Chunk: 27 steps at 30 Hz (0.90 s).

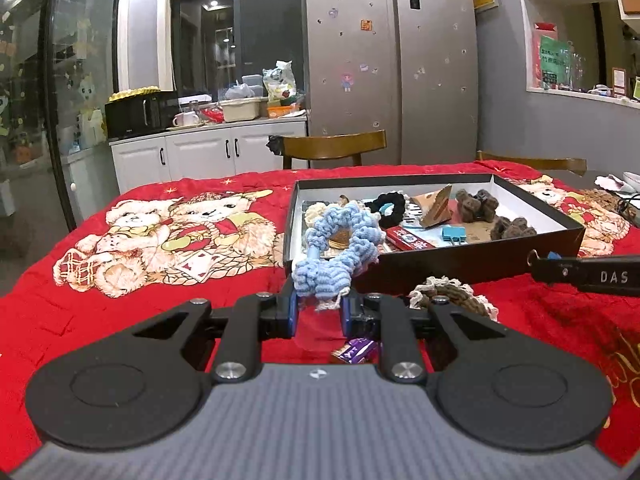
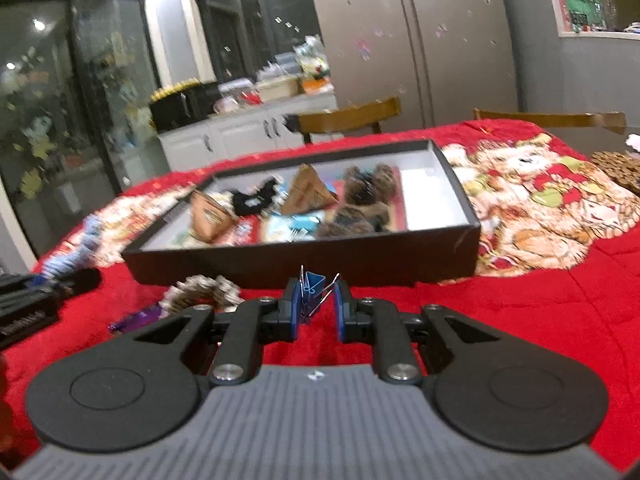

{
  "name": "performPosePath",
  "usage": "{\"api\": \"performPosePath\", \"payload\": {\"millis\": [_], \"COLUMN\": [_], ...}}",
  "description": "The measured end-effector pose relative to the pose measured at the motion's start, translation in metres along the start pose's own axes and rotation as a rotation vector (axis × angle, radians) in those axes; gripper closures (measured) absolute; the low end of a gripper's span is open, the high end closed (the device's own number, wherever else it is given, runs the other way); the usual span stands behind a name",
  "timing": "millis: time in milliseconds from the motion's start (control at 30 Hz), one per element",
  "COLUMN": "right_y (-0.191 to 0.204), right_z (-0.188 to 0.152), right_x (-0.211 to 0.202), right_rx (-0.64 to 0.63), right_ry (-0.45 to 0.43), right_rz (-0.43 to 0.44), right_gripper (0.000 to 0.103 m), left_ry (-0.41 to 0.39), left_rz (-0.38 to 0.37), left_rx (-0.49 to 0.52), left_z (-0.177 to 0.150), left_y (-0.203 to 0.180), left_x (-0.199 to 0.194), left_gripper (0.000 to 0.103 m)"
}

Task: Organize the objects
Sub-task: 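Lift the scrunchie and binder clip with both tools and carry them over the box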

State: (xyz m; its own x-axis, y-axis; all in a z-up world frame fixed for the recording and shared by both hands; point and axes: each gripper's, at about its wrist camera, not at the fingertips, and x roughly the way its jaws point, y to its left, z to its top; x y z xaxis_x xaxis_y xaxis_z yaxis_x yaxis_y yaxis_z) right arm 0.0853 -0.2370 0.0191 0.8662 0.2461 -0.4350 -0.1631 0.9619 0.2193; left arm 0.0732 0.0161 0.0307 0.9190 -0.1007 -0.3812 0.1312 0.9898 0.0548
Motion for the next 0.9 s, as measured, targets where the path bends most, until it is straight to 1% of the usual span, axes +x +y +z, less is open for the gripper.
{"api": "performPosePath", "payload": {"millis": [133, 300, 367, 467, 567, 767, 900], "right_y": [0.006, 0.010, 0.010, 0.013, 0.017, 0.015, 0.016], "right_z": [-0.001, -0.001, -0.001, 0.000, 0.000, 0.005, 0.010], "right_x": [-0.005, -0.010, -0.012, -0.015, -0.017, -0.019, -0.026], "right_rx": [-0.021, -0.025, -0.027, -0.040, -0.053, 0.005, 0.028], "right_ry": [-0.034, -0.060, -0.071, -0.100, -0.112, -0.116, -0.133], "right_rz": [0.022, 0.043, 0.054, 0.072, 0.075, 0.090, 0.090], "right_gripper": [0.083, 0.083, 0.084, 0.085, 0.085, 0.085, 0.085], "left_ry": [0.007, -0.008, -0.001, 0.013, 0.015, 0.034, 0.046], "left_rz": [-0.004, -0.011, -0.017, -0.003, -0.009, -0.013, -0.011], "left_rx": [0.001, 0.018, 0.022, 0.024, 0.005, -0.025, -0.020], "left_z": [-0.001, -0.001, 0.000, 0.002, 0.003, 0.004, 0.005], "left_y": [-0.003, -0.008, -0.008, -0.009, -0.005, 0.001, 0.001], "left_x": [-0.001, -0.006, -0.007, -0.006, -0.007, -0.002, 0.002], "left_gripper": [0.080, 0.080, 0.080, 0.080, 0.080, 0.080, 0.080]}}
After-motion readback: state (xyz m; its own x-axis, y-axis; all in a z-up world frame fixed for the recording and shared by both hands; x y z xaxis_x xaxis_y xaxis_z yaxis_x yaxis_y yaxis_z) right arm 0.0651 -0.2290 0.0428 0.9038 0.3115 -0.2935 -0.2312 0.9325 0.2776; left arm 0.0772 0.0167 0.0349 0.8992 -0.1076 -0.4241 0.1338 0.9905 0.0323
